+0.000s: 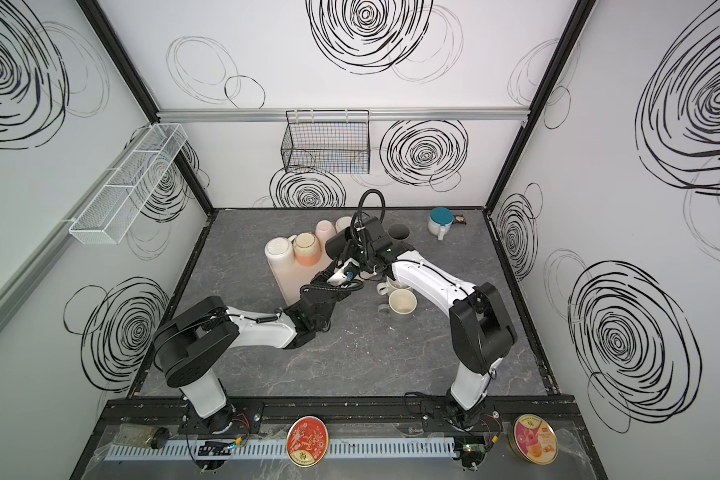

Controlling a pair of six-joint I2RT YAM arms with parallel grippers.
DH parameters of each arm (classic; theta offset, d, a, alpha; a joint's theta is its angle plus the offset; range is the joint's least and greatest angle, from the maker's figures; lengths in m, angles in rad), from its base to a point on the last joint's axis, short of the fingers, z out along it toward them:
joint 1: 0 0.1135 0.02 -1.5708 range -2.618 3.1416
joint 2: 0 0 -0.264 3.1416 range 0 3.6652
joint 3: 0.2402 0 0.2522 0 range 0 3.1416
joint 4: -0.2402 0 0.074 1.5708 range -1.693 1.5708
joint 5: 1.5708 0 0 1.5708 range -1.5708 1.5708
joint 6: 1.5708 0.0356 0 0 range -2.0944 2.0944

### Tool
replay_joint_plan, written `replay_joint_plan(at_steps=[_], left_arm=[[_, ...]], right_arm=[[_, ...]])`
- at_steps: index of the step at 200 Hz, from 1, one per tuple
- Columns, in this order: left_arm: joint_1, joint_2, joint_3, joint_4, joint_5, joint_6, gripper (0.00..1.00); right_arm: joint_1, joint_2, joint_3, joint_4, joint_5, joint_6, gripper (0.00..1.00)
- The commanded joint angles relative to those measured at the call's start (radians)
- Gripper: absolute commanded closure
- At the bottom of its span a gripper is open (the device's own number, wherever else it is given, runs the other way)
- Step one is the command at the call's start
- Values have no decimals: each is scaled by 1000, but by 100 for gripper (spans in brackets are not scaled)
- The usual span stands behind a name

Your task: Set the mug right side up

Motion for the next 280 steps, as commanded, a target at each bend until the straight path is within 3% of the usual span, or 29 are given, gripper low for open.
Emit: replay_joint_plan(at_steps=[1, 44, 77, 130, 164, 201, 280], left_arm=[[-1, 23, 19, 19, -20, 34, 71], [-3, 16, 9, 27, -5, 34, 100], [9, -7, -11, 46, 42, 18, 100], [104, -95, -78, 34, 313, -152, 100], [158, -93, -90, 24, 417, -218, 100], [194, -76, -99, 51, 489, -277, 100], [234, -62, -113, 65, 561, -340, 100]], right_arm=[[14, -85, 20, 64, -21, 1, 100], [13, -84, 21, 67, -32, 2, 100], [13, -78, 20, 70, -41, 2, 96], [5, -62, 5, 95, -50, 2, 81], [2, -38, 3, 101, -60, 7, 73], [-8, -23, -9, 103, -52, 7, 67], [-14, -25, -15, 87, -25, -19, 66]])
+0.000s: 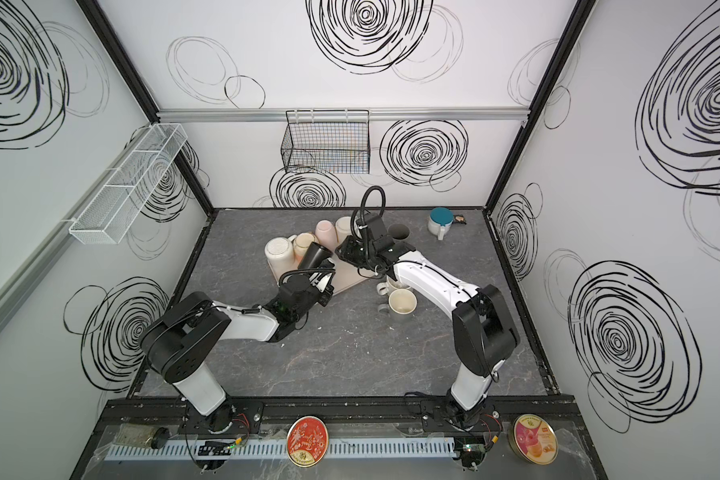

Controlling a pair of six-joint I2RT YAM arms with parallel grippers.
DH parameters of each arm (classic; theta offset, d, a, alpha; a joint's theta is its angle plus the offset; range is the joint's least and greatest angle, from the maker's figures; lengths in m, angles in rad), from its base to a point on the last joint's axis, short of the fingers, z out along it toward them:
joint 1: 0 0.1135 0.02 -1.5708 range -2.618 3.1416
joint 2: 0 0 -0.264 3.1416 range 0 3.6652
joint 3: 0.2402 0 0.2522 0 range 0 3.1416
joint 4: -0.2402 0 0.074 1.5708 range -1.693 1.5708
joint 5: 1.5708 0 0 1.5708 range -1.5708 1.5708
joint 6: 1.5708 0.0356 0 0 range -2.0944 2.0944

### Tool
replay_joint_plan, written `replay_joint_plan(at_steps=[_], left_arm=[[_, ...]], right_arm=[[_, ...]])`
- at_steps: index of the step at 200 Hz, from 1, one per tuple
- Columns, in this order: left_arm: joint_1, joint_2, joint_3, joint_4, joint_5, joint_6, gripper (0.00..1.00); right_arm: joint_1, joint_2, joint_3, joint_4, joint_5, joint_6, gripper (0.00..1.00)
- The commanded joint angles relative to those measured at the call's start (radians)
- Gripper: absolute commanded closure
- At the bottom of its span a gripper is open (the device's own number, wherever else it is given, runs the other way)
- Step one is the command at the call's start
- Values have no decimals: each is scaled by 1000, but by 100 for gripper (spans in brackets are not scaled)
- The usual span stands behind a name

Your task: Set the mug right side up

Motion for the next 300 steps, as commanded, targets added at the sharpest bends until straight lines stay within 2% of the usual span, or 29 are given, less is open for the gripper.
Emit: replay_joint_plan(at_steps=[1, 52, 81, 107, 123, 155, 190, 225, 255, 300], left_arm=[[6, -19, 14, 144, 42, -6, 100], [6, -62, -1, 134, 140, -17, 100], [4, -72, 44, 13, 79, -3, 100], [8, -67, 111, -116, -6, -53, 100], [14, -42, 174, -213, -20, -83, 75], [28, 28, 313, -425, -72, -129, 49], [75, 99, 433, -585, -17, -185, 30], [108, 164, 504, -703, 28, -207, 19], [129, 211, 542, -765, 66, -225, 16], [163, 257, 559, -805, 134, -270, 29]], right_arm=[[-5, -12, -7, 10, 18, -23, 66], [-36, -41, -15, -7, 14, -84, 66], [-81, -63, -37, -29, 12, -129, 66], [-108, -60, -26, -72, 38, -189, 66], [-117, -20, -9, -99, 47, -242, 64], [-116, 116, 75, -175, 36, -295, 63], [-104, 261, 188, -243, 0, -337, 61], [-95, 340, 220, -243, -2, -336, 61], [-95, 376, 225, -233, -21, -330, 61], [-97, 419, 224, -203, -76, -317, 60]])
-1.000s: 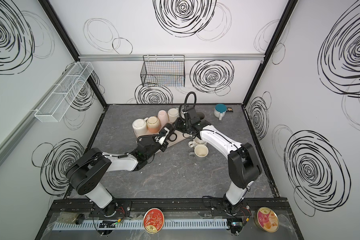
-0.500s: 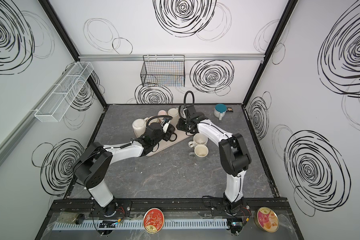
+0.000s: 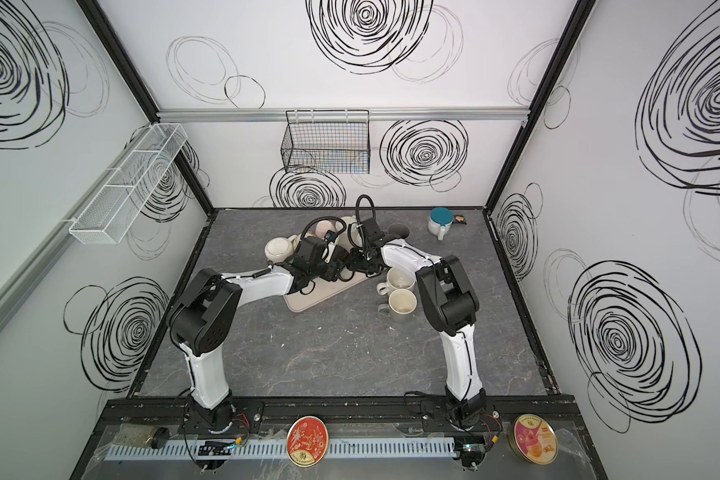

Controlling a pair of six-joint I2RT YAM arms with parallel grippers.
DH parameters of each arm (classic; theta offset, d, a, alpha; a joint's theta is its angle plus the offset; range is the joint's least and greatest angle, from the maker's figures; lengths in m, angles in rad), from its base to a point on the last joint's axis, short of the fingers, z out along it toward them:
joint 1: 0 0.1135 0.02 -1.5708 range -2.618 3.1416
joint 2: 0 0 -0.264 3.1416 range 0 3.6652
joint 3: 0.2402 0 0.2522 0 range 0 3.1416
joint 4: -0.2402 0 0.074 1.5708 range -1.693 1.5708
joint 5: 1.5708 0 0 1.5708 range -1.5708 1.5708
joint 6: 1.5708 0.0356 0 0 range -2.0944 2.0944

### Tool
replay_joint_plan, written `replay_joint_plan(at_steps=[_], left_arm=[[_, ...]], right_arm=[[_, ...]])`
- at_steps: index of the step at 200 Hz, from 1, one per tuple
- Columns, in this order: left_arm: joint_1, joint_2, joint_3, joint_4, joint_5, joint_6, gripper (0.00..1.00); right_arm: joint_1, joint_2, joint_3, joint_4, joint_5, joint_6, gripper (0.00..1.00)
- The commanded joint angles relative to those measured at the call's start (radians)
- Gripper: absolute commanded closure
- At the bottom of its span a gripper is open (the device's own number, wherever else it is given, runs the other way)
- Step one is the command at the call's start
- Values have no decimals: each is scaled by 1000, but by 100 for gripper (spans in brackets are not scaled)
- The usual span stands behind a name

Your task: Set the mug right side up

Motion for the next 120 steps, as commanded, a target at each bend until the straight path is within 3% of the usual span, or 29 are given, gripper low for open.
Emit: replay_joint_plan(at_steps=[1, 53, 120], left_arm=[[26, 42, 6, -63, 63, -47, 29], [79, 38, -89, 32, 168, -108, 42], [136, 46, -135, 71, 217, -146, 45]], right_arm=[[2, 32, 18, 5, -40, 2, 60], [-17, 24, -30, 86, -98, 43, 55], [-41, 66, -36, 164, -111, 33, 54]])
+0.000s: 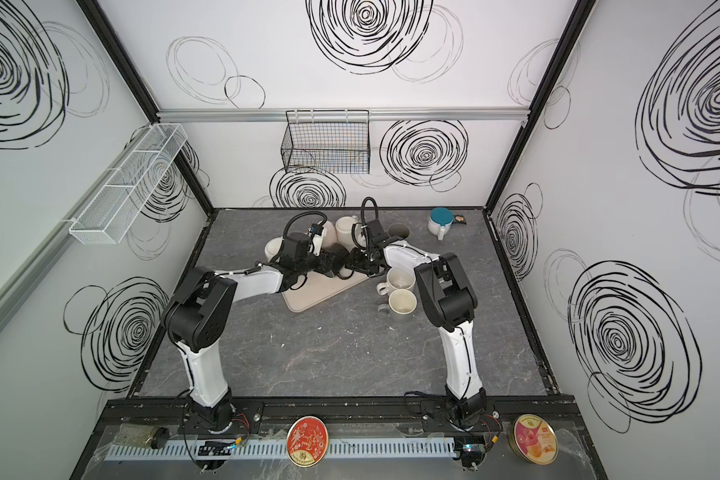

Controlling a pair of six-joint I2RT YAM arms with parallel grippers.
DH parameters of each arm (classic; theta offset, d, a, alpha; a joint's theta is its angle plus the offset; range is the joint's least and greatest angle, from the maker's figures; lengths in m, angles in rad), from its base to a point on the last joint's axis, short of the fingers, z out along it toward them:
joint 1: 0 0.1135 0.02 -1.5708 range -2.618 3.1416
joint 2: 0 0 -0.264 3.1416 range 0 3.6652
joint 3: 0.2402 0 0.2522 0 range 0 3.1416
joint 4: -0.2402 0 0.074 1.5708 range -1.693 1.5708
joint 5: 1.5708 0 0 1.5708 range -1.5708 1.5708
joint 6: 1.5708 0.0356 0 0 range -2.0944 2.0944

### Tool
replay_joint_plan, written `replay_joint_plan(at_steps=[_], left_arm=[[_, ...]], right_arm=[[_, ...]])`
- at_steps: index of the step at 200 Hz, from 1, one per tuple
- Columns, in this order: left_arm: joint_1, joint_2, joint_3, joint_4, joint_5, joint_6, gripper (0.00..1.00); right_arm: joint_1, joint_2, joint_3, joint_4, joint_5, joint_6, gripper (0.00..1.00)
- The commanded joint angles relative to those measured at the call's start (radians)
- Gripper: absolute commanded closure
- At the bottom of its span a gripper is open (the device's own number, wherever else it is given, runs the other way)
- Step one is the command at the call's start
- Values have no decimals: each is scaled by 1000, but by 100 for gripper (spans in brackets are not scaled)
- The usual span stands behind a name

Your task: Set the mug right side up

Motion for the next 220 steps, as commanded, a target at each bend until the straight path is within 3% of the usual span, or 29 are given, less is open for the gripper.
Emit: replay_joint_plan(at_steps=[1, 50, 110, 123, 163, 220], left_arm=[[26, 47, -52, -136, -1, -15, 45], [37, 64, -55, -145, 1, -24, 46], [45, 75, -62, -141, -1, -40, 46], [46, 71, -67, -137, 1, -42, 46], [52, 14, -93, -127, 26, -53, 41], [58, -165, -138, -149, 84, -68, 34]], right_arm=[[-5, 35, -13, 51, -7, 6, 54], [1, 73, 3, 104, -104, 39, 54], [9, 61, -52, 284, -253, 211, 57], [11, 50, -59, 301, -251, 226, 64], [11, 15, -68, 324, -211, 214, 100], [54, -112, -113, 291, -79, 113, 100]])
